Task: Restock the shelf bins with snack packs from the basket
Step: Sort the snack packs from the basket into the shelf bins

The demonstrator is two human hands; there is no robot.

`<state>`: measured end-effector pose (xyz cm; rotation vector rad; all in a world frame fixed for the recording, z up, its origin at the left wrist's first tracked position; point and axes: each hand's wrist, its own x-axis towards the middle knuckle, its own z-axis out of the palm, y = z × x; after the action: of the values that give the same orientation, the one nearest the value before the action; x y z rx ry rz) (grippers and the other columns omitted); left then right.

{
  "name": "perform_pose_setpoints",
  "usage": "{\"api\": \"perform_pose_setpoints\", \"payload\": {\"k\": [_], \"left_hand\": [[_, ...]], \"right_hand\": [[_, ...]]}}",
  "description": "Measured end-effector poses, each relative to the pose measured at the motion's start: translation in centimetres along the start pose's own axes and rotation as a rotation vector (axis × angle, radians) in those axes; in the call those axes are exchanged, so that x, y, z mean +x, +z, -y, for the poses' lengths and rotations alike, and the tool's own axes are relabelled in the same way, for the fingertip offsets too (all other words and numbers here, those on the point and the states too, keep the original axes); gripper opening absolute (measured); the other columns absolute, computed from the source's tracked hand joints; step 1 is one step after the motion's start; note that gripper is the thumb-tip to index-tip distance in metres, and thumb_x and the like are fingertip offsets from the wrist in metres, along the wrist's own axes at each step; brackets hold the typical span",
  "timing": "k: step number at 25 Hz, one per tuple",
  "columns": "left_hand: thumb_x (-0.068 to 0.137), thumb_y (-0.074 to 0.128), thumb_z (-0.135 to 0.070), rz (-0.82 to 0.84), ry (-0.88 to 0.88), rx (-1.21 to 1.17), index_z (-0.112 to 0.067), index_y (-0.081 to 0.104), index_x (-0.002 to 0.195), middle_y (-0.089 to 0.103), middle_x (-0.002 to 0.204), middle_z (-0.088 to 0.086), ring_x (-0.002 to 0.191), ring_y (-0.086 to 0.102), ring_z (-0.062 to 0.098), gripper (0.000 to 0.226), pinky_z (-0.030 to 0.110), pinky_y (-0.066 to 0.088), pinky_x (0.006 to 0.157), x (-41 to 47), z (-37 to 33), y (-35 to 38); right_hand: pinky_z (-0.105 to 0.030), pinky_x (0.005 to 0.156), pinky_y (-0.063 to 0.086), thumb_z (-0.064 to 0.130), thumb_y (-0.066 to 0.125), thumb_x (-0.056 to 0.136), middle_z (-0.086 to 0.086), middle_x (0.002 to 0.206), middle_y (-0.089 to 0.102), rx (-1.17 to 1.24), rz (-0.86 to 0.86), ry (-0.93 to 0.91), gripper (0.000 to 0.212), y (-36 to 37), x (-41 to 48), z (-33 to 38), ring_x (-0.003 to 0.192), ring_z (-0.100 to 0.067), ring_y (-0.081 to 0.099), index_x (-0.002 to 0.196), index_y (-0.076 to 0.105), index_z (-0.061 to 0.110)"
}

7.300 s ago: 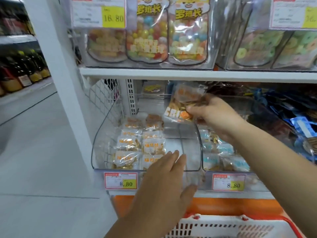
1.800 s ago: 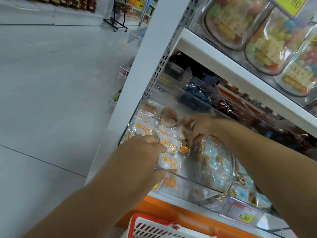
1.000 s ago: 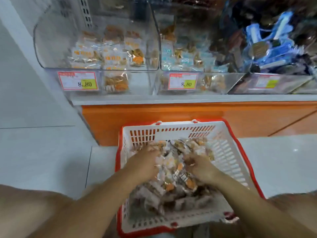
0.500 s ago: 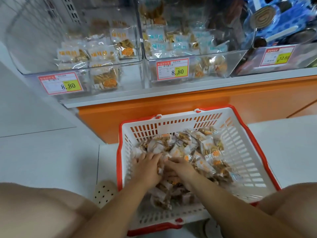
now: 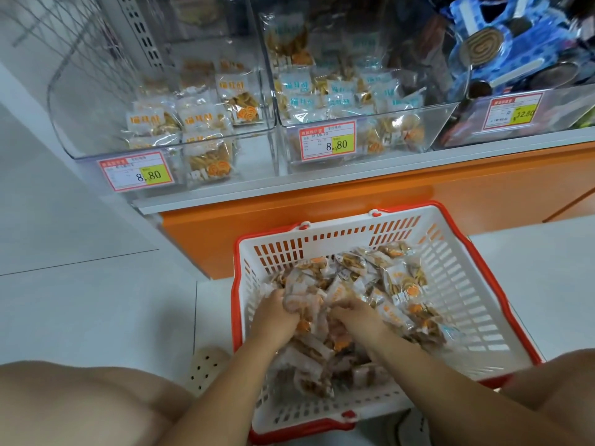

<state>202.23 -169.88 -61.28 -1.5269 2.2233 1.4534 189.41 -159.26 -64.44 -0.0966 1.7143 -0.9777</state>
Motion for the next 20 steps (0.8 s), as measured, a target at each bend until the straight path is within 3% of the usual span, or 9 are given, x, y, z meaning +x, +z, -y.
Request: {"api": "perform_pose_setpoints", "payload": {"k": [2, 5, 7, 10, 13, 16, 20], "left_hand": [[0.092, 0.059, -0.017, 0.061, -0.063, -0.016, -0.022, 0.052, 0.131, 0.058, 0.128, -0.004, 0.113, 0.055, 0.014, 0.039, 0.026, 0.047, 0.092, 0.0, 0.7, 0.6], [0.089, 0.059, -0.008, 0.111, -0.128, -0.059, -0.026, 0.045, 0.141, 0.055, 0.135, -0.004, 0.118, 0.053, 0.016, 0.056, 0.028, 0.048, 0.092, -0.1, 1.2, 0.7], [0.091, 0.057, -0.008, 0.116, -0.141, -0.128, -0.024, 0.046, 0.141, 0.055, 0.137, -0.003, 0.116, 0.053, 0.015, 0.053, 0.028, 0.049, 0.091, 0.0, 1.2, 0.1], [0.095, 0.06, -0.029, 0.036, -0.145, -0.164, -0.021, 0.051, 0.135, 0.057, 0.134, -0.003, 0.112, 0.054, 0.013, 0.042, 0.02, 0.046, 0.082, 0.0, 0.7, -0.3], [0.088, 0.064, -0.048, 0.11, -0.198, -0.315, -0.024, 0.052, 0.135, 0.059, 0.132, -0.005, 0.12, 0.057, 0.021, 0.054, 0.034, 0.047, 0.098, 0.2, 0.7, 0.2], [0.088, 0.071, -0.029, 0.227, -0.211, -0.655, -0.023, 0.061, 0.127, 0.072, 0.113, 0.001, 0.1, 0.071, 0.022, 0.041, 0.044, 0.053, 0.097, 0.6, 0.1, 0.8], [0.087, 0.072, -0.017, 0.25, -0.12, -0.651, -0.022, 0.067, 0.117, 0.074, 0.107, 0.001, 0.101, 0.07, 0.022, 0.031, 0.043, 0.055, 0.093, 0.6, -0.6, 1.2]], "right_hand": [[-0.027, 0.057, 0.053, 0.029, 0.061, 0.093, -0.007, 0.082, 0.068, -0.178, 0.052, -0.011, 0.015, 0.8, -0.2, -0.5, 0.071, -0.02, 0.064, 0.1, 0.064, 0.016], [-0.026, 0.053, 0.054, 0.027, 0.067, 0.09, -0.01, 0.084, 0.07, -0.263, 0.031, -0.043, 0.019, 1.9, 0.5, -1.7, 0.066, -0.017, 0.065, 0.1, 0.065, 0.011], [-0.028, 0.061, 0.058, 0.017, 0.069, 0.088, -0.012, 0.088, 0.071, -0.206, -0.012, -0.029, 0.022, 2.1, 0.8, -2.0, 0.07, -0.019, 0.067, 0.105, 0.065, 0.003], [-0.03, 0.065, 0.059, 0.004, 0.065, 0.089, -0.014, 0.097, 0.072, 0.036, 0.02, 0.01, 0.021, 1.0, 0.4, -1.4, 0.081, -0.024, 0.071, 0.109, 0.066, 0.001], [-0.033, 0.069, 0.057, -0.003, 0.062, 0.089, -0.014, 0.091, 0.07, 0.296, 0.138, -0.059, 0.012, -0.9, -0.5, -0.3, 0.077, -0.025, 0.07, 0.1, 0.065, -0.002], [-0.038, 0.076, 0.055, 0.003, 0.062, 0.09, -0.014, 0.09, 0.069, 0.26, 0.155, -0.148, 0.014, -2.1, -1.1, 0.6, 0.079, -0.024, 0.066, 0.104, 0.067, 0.003], [-0.041, 0.078, 0.056, 0.025, 0.064, 0.093, -0.018, 0.102, 0.071, 0.349, 0.075, -0.252, 0.023, -3.5, -1.7, 1.8, 0.085, -0.028, 0.065, 0.113, 0.067, 0.016]]}}
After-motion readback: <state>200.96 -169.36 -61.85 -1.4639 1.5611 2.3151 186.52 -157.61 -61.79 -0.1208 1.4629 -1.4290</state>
